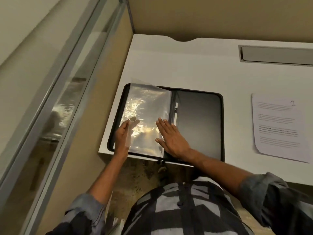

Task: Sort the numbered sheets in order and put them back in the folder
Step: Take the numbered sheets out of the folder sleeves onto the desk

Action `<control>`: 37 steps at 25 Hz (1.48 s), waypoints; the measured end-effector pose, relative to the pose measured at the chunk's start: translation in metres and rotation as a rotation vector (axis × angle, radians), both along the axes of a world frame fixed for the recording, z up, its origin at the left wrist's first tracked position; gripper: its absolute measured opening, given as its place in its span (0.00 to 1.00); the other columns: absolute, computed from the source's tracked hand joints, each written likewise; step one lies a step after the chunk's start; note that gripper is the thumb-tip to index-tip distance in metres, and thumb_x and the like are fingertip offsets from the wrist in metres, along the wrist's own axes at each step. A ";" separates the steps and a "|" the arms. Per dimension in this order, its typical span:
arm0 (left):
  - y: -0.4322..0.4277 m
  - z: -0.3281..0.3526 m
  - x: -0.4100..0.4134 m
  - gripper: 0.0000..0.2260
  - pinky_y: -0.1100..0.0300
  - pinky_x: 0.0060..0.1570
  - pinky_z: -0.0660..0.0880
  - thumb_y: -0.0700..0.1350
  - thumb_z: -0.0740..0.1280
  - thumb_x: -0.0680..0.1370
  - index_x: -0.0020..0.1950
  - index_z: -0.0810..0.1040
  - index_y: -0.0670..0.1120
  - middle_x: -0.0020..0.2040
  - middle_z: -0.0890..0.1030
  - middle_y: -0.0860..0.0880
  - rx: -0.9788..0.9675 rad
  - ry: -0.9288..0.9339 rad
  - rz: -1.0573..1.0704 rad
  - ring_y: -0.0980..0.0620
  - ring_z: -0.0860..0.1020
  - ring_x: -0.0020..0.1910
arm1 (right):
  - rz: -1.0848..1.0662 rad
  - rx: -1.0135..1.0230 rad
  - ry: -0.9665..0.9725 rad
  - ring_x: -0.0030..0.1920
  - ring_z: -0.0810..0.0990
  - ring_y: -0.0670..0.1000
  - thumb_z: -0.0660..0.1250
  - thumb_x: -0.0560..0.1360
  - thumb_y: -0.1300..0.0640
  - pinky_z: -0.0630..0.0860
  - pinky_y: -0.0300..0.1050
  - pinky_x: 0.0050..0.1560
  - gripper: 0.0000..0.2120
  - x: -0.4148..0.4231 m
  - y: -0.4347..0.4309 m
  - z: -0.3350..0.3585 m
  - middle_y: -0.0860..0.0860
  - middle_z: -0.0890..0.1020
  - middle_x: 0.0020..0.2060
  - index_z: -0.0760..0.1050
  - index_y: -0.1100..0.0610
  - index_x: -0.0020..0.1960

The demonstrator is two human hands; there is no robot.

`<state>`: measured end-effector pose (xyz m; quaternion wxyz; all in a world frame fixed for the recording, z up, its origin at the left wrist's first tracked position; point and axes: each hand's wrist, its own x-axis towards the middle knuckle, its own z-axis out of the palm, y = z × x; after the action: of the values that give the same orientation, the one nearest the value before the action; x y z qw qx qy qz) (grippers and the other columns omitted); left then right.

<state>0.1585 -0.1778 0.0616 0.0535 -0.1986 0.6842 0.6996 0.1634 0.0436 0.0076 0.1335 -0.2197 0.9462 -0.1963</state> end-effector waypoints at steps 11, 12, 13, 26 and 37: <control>-0.081 -0.059 0.012 0.23 0.54 0.65 0.72 0.54 0.65 0.83 0.75 0.71 0.46 0.68 0.77 0.48 -0.441 -0.262 -0.027 0.46 0.75 0.67 | 0.249 0.129 -0.081 0.82 0.37 0.55 0.55 0.84 0.39 0.42 0.54 0.81 0.38 -0.006 -0.051 -0.026 0.53 0.38 0.82 0.41 0.55 0.83; -0.079 -0.061 0.013 0.26 0.52 0.66 0.72 0.54 0.68 0.82 0.77 0.68 0.46 0.69 0.76 0.47 -0.548 -0.265 -0.108 0.46 0.74 0.67 | 0.260 0.150 -0.084 0.82 0.37 0.55 0.55 0.84 0.39 0.42 0.55 0.82 0.38 -0.006 -0.051 -0.030 0.53 0.38 0.82 0.41 0.55 0.83; -0.076 -0.061 0.015 0.30 0.49 0.68 0.72 0.54 0.70 0.80 0.78 0.66 0.46 0.70 0.74 0.46 -0.643 -0.266 -0.175 0.45 0.73 0.68 | 0.266 0.165 -0.094 0.82 0.37 0.55 0.55 0.84 0.39 0.42 0.55 0.82 0.38 -0.006 -0.051 -0.031 0.53 0.39 0.82 0.41 0.55 0.84; -0.028 -0.023 0.008 0.12 0.64 0.42 0.75 0.45 0.71 0.80 0.62 0.76 0.51 0.52 0.80 0.52 -0.415 -0.084 -0.212 0.57 0.80 0.49 | -0.226 -0.385 -0.332 0.82 0.48 0.47 0.52 0.85 0.41 0.48 0.48 0.81 0.32 -0.019 -0.038 0.008 0.49 0.49 0.83 0.48 0.53 0.84; 0.093 0.004 0.041 0.21 0.56 0.60 0.80 0.53 0.66 0.83 0.75 0.65 0.55 0.66 0.75 0.54 -0.346 0.188 -0.646 0.56 0.77 0.62 | -0.656 -0.891 -0.217 0.60 0.82 0.47 0.54 0.85 0.44 0.82 0.54 0.59 0.15 -0.010 0.032 0.071 0.43 0.80 0.59 0.71 0.47 0.67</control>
<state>0.1999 -0.0847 0.0652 0.1740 0.0866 0.8216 0.5359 0.1533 0.0758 0.0787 0.0562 0.0724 0.7716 -0.6294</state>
